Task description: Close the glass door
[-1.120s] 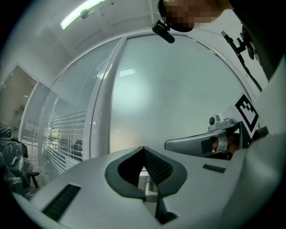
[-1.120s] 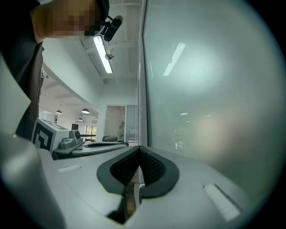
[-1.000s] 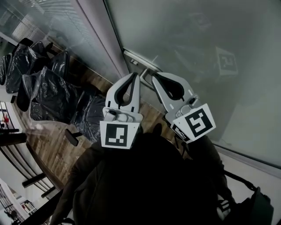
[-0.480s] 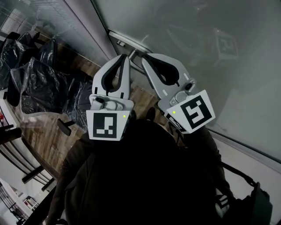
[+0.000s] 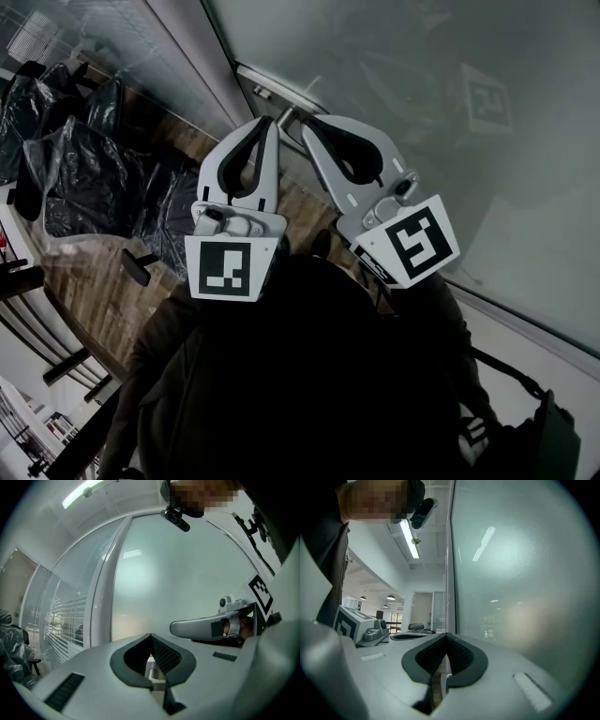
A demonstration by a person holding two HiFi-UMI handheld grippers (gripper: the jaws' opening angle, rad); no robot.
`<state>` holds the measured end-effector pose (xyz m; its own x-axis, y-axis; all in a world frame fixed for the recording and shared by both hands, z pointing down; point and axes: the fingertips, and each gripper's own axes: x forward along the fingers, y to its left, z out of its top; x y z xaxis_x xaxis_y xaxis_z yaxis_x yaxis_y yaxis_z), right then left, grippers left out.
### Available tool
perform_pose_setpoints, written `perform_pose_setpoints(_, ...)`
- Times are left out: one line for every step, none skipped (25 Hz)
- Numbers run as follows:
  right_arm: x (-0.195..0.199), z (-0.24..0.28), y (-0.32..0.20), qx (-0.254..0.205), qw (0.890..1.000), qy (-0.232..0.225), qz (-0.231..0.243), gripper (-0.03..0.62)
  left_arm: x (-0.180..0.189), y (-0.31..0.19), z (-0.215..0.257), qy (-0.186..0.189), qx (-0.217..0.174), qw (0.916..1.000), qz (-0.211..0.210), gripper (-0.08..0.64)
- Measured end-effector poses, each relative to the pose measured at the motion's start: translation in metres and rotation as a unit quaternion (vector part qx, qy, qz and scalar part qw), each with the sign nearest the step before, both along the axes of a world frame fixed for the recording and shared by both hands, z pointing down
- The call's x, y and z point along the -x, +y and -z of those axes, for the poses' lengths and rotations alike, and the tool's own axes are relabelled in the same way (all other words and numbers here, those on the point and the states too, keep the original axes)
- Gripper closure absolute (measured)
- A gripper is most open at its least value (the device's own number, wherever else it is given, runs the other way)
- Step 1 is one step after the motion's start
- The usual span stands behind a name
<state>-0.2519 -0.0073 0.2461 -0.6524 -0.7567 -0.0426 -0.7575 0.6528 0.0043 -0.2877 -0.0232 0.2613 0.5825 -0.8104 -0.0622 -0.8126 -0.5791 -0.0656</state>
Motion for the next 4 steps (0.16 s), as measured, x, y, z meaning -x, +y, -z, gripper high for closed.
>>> perform_pose_setpoints(0.0002, 0.0005, 0.0, 0.0, 1.0, 0.0, 0.0, 0.592, 0.0002, 0.0001, 0.0, -0.001, 0.0, 1.0, 0.0, 0.563)
perform_pose_setpoints(0.0006, 0.0008, -0.0001, 0.0, 1.0, -0.001, 0.001, 0.592, 0.0005, -0.0001, 0.0001, -0.001, 0.0, 1.0, 0.0, 0.563)
perform_pose_setpoints(0.001, 0.001, -0.0003, 0.0, 1.0, -0.001, 0.001, 0.592, 0.0009, -0.0004, 0.0001, -0.001, 0.0, 1.0, 0.001, 0.563)
perform_pose_setpoints(0.0014, 0.0011, -0.0006, 0.0, 1.0, -0.001, 0.002, 0.592, 0.0014, -0.0008, 0.0002, -0.001, 0.0, 1.0, 0.001, 0.563)
